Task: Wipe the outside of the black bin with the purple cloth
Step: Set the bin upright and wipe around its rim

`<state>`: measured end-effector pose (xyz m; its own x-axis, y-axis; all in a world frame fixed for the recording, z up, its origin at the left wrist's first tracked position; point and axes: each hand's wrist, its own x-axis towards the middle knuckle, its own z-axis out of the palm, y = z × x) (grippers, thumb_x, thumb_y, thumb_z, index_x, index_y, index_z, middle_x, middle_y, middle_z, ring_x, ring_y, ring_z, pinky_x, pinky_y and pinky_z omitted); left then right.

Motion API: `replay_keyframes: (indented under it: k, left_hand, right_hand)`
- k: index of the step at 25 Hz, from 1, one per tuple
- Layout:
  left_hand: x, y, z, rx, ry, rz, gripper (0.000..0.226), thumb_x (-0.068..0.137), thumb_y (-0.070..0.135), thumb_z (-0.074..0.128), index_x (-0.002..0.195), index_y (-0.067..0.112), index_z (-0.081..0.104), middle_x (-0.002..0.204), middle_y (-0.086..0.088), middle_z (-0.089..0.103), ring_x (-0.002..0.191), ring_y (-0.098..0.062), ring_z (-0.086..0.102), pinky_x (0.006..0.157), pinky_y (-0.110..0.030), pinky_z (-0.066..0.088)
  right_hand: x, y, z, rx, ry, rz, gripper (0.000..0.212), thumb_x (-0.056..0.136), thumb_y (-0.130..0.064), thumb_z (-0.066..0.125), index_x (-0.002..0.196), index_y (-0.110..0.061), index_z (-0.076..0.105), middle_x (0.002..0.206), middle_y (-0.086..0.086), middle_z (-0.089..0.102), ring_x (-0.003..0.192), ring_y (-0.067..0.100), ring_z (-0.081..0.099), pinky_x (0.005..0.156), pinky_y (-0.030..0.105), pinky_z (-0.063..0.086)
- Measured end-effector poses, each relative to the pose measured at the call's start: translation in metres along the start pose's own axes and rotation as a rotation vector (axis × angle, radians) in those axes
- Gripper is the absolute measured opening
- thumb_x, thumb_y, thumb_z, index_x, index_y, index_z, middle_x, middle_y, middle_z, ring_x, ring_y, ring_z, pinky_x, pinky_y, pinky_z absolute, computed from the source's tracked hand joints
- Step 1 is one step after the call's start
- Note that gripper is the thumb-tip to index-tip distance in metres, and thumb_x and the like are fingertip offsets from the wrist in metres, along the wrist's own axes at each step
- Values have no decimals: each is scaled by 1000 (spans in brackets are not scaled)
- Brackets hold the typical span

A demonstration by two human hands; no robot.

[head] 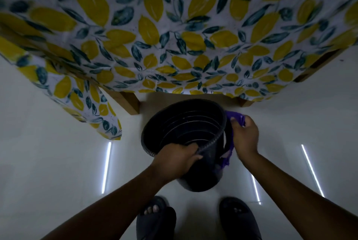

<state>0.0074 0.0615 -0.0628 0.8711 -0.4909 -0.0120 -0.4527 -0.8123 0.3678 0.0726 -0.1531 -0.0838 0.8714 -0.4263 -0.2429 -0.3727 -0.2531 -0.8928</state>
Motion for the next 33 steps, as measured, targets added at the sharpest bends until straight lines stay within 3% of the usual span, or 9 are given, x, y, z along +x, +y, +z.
replay_keyframes:
  k: [4, 10, 14, 19, 21, 23, 26, 28, 33]
  left_hand:
    - [-18, 1, 5, 165, -36, 207, 14, 87, 34, 54, 85, 20, 50, 54, 1, 60, 42, -19, 56, 34, -23, 41]
    - [-21, -5, 21, 239, -86, 323, 18, 78, 23, 65, 85, 20, 48, 56, 2, 57, 44, -18, 54, 36, -23, 37]
    - [-32, -6, 35, 201, -122, 329, 12, 82, 28, 60, 84, 22, 49, 57, 3, 57, 46, -16, 54, 37, -22, 33]
    - [-43, -5, 48, 74, -166, 261, 14, 79, 35, 57, 90, 25, 53, 74, 5, 66, 62, -17, 64, 45, -22, 42]
    - [-47, 0, 51, 13, -184, 215, 21, 79, 34, 60, 96, 25, 50, 85, 3, 68, 71, -19, 66, 48, -23, 45]
    - [-51, 2, 56, -10, -209, 215, 26, 81, 36, 61, 101, 24, 49, 94, 2, 67, 79, -20, 66, 52, -25, 48]
    - [-53, 0, 52, -63, -285, 176, 41, 87, 54, 51, 111, 21, 51, 106, -1, 64, 93, -21, 62, 66, -30, 49]
    - [-54, -2, 47, -66, -316, 133, 53, 85, 65, 46, 115, 21, 51, 110, 0, 63, 98, -18, 60, 71, -31, 48]
    - [-49, -28, 33, 38, -231, 114, 44, 89, 55, 46, 116, 21, 53, 116, 1, 62, 105, -19, 58, 81, -35, 52]
  right_hand:
    - [0, -21, -25, 133, 52, -90, 9, 91, -25, 59, 94, -18, 63, 88, 8, 67, 85, 29, 63, 80, 42, 53]
    - [-4, -34, -15, -7, -15, -271, 25, 91, -21, 61, 114, -22, 67, 92, -8, 70, 83, 3, 62, 77, 22, 49]
    - [-15, 0, -1, -389, -139, -561, 37, 83, -20, 72, 120, -23, 68, 122, -8, 68, 113, 9, 62, 88, 26, 53]
    - [-28, 31, -4, -719, -225, -784, 34, 75, -41, 77, 101, -19, 76, 113, -1, 72, 107, 22, 66, 86, 29, 53]
    - [-29, 31, -9, -678, -240, -741, 29, 83, -40, 69, 98, -17, 76, 115, 3, 71, 106, 25, 64, 88, 31, 51]
    - [-26, 29, -13, -690, -191, -622, 29, 84, -26, 71, 111, -14, 69, 127, 11, 61, 113, 33, 55, 91, 39, 48]
    - [-17, 27, -22, -707, -169, -178, 67, 80, -23, 74, 138, -8, 42, 139, 19, 40, 121, 39, 43, 92, 49, 47]
    - [-16, 30, -23, -617, -256, -12, 73, 82, -20, 72, 142, -5, 33, 136, 22, 42, 117, 39, 49, 91, 47, 48]
    - [-20, 39, -21, -687, -292, -135, 61, 85, -17, 67, 137, -5, 38, 125, 22, 51, 106, 40, 56, 81, 44, 50]
